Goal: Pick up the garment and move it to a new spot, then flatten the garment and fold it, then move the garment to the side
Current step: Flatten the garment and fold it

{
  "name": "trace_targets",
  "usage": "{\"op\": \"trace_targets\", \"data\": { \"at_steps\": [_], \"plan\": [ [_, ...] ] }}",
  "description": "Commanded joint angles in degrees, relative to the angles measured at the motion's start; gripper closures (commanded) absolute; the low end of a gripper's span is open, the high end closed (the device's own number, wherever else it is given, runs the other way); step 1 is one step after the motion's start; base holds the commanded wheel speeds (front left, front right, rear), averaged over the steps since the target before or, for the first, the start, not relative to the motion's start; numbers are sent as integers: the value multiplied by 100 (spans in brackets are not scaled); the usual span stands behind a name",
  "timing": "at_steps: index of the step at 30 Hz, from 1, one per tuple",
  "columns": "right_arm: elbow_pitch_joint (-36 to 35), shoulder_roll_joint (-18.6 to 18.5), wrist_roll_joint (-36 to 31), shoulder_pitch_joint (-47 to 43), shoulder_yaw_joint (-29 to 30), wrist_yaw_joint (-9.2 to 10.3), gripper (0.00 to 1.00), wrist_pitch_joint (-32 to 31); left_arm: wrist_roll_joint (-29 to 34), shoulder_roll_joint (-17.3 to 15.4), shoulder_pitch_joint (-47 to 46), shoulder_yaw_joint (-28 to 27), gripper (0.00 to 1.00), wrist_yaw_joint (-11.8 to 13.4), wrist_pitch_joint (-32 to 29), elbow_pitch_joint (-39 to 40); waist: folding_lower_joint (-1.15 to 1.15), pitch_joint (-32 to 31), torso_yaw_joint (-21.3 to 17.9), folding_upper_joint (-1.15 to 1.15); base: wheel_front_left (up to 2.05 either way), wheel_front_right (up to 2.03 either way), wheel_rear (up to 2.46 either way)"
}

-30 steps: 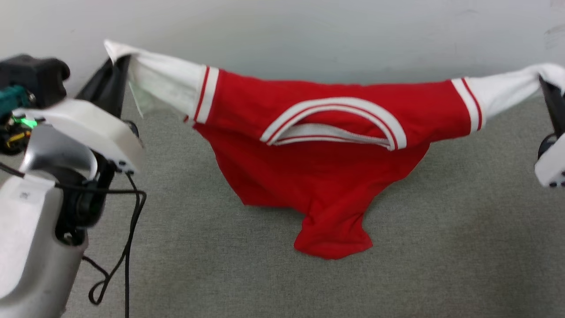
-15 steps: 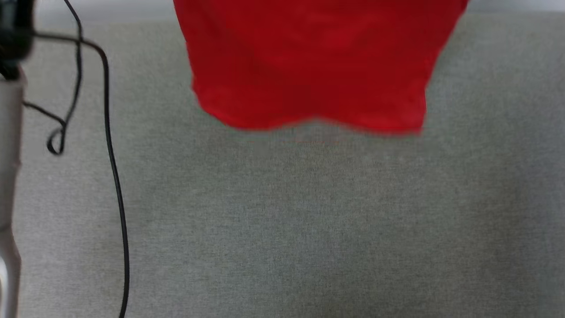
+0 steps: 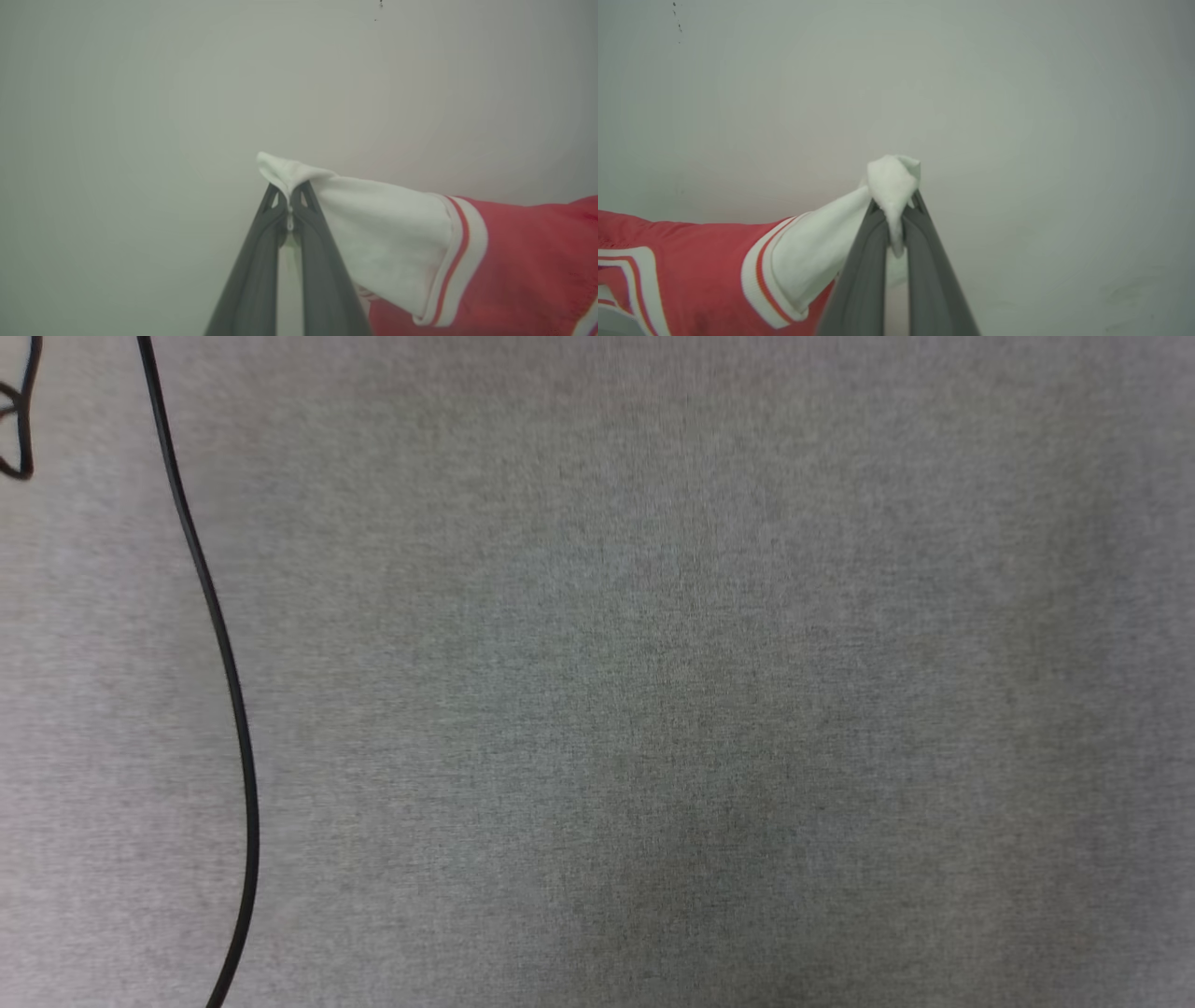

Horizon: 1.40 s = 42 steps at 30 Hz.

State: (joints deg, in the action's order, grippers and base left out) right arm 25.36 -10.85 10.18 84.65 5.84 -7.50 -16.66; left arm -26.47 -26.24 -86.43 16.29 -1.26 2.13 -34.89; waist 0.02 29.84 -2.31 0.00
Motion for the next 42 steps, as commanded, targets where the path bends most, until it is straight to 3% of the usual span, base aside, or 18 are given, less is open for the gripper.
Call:
{"op": "trace_targets", "data": {
  "at_steps": [1, 11, 19, 25, 33, 42],
  "plan": [
    [168, 61, 5, 117, -19, 2, 100, 79, -10, 0, -114, 9, 100, -56, -25, -150, -2, 203, -43, 0, 0, 0, 0],
    [1629, 164, 213, 36, -433, 3, 100, 715, -438, 307, 90, 41, 100, -435, 55, -1568, -2, 457, -83, 0, 0, 0, 0],
    [2691, 188, 568, -1119, -623, 2, 100, 1216, -885, 636, 1116, 94, 100, -598, 376, -2410, -2, 35, -19, 0, 0, 0, 0],
    [3114, 169, 912, -2140, -809, 2, 100, 1514, -1236, 770, 2042, 128, 100, -620, 589, -2693, -2, -452, -2, 0, 0, 0, 0],
    [3179, 7, 1380, -3642, -1331, 5, 100, 1875, -1776, 601, 3632, 366, 100, -617, 1026, -2364, -2, -1434, -5, 0, 0, 0, 0],
    [2645, -305, 1658, -5102, -1711, 6, 100, 1958, -2066, 283, 5309, 321, 100, -597, 1243, -1831, -2, -2307, -11, 0, 0, 0, 0]
  ]
}}
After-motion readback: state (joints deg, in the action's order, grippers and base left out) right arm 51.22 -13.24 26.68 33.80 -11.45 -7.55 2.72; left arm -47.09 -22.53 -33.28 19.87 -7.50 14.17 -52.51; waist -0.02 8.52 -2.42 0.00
